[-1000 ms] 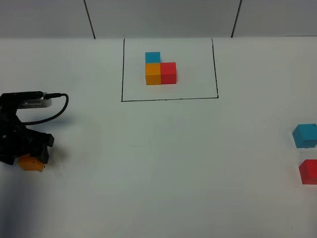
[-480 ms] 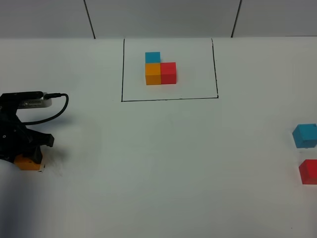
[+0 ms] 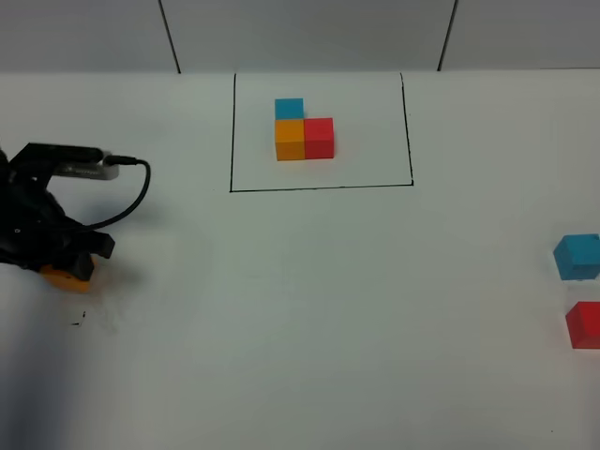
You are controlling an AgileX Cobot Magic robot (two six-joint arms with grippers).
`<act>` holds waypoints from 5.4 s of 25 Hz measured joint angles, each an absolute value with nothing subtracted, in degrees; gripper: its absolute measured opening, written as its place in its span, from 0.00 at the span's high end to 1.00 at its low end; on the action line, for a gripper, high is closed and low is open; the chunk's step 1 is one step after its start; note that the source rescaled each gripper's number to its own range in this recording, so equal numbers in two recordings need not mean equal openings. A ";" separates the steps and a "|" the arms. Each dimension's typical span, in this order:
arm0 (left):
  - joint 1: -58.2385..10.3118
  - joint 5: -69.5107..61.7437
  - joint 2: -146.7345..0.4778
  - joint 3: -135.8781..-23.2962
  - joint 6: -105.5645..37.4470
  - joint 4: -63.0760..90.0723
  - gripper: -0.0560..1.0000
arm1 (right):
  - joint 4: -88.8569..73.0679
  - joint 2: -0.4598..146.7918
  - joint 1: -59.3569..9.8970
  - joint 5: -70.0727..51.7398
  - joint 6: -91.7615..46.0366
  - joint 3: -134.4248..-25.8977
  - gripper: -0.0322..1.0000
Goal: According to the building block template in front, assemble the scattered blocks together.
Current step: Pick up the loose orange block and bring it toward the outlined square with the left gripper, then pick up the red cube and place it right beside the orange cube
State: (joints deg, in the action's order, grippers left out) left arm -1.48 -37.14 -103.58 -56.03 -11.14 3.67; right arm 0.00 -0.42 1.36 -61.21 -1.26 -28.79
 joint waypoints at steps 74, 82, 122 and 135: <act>-41.16 -43.47 -123.32 -83.08 -51.51 0.41 0.95 | 0.00 -0.42 1.36 -61.21 -1.26 -28.79 0.25; -41.16 -43.54 -123.57 -83.08 -51.57 0.41 0.49 | 0.00 -0.42 1.36 -61.21 -1.26 -28.79 0.25; -45.81 -68.36 -58.07 -84.73 -20.41 -17.61 0.53 | 0.00 -0.42 1.36 -61.21 -1.26 -28.79 0.25; -45.81 -68.41 -29.80 -66.50 -19.59 -17.03 0.54 | 0.00 -0.42 1.36 -61.21 -1.26 -28.79 0.25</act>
